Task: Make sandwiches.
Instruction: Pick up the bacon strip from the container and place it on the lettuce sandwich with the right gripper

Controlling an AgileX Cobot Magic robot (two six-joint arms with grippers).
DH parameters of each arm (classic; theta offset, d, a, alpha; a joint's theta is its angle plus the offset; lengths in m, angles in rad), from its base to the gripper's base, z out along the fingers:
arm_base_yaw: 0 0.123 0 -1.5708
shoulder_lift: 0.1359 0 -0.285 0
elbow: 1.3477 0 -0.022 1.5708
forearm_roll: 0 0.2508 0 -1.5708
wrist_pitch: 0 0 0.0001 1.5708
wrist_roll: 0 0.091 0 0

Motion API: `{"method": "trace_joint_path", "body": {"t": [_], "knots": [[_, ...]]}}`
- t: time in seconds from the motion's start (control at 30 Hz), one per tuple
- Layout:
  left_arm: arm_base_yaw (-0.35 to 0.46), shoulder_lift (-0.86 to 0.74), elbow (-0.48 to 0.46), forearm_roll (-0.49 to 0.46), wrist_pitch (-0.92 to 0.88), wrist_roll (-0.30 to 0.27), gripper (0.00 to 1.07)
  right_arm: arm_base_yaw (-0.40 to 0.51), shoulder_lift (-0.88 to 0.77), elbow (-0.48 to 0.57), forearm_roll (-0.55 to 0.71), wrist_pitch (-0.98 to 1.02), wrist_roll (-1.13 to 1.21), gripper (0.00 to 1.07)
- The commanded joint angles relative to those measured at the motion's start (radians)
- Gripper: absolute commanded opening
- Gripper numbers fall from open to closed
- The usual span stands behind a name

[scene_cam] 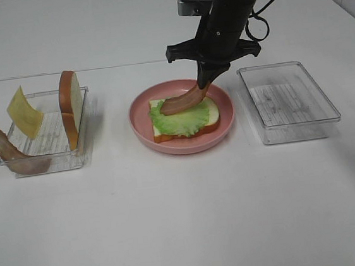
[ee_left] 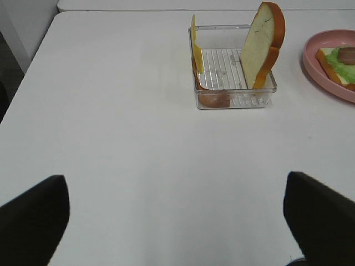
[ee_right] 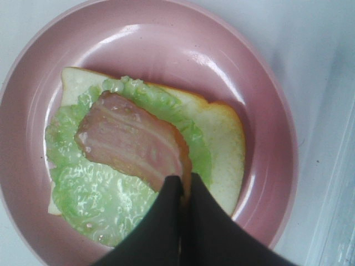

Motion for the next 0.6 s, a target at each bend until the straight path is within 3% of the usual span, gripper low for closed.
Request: {"method": "trace_joint_path", "body": {"t": [0.03,0.07,0.13,0.17,0.2,0.23,0.27,0.3,0.33,0.4,0.43,0.47,0.6], "knots": [[-0.005,-0.012,0.000,0.001,-0.006,0.000,1.02,0.003,0.003,-0.004,-0.002,-0.002,0.011,0.00],[-0.005,-0.012,0.000,0.001,-0.006,0.000,1.02,0.003,0.003,-0.004,-0.002,-0.002,0.011,0.00],[-0.005,-0.012,0.000,0.001,-0.006,0.000,1.02,0.003,0.003,-0.004,-0.002,-0.005,0.011,0.14],[-0.005,-0.012,0.000,0.001,-0.006,0.000,1.02,0.003,0.003,-0.004,-0.002,-0.005,0.011,0.14],[-0.005,-0.012,0.000,0.001,-0.006,0.000,1.02,0.003,0.003,-0.004,-0.002,-0.006,0.011,0.20],[-0.005,-0.012,0.000,0.001,-0.006,0.000,1.02,0.003,0.001,-0.004,-0.003,-0.006,0.011,0.36],[-0.005,-0.012,0.000,0.001,-0.006,0.000,1.02,0.003,0.001,-0.004,-0.003,-0.006,0.011,0.36],[-0.005,-0.012,0.000,0.001,-0.006,0.000,1.02,0.003,0.000,-0.004,-0.004,-0.006,0.011,0.60],[-0.005,-0.012,0.000,0.001,-0.006,0.000,1.02,0.003,0.000,-0.004,-0.004,-0.006,0.011,0.60],[-0.005,-0.012,0.000,0.001,-0.006,0.000,1.02,0.005,-0.004,-0.013,-0.006,0.000,0.005,0.86],[-0.005,-0.012,0.000,0.001,-0.006,0.000,1.02,0.005,-0.004,-0.013,-0.006,0.000,0.005,0.86],[-0.005,-0.012,0.000,0.001,-0.006,0.000,1.02,0.005,-0.006,-0.027,-0.007,0.014,0.005,0.95],[-0.005,-0.012,0.000,0.002,-0.006,0.000,1.02,0.005,-0.011,-0.060,-0.025,0.041,0.006,0.96]]}}
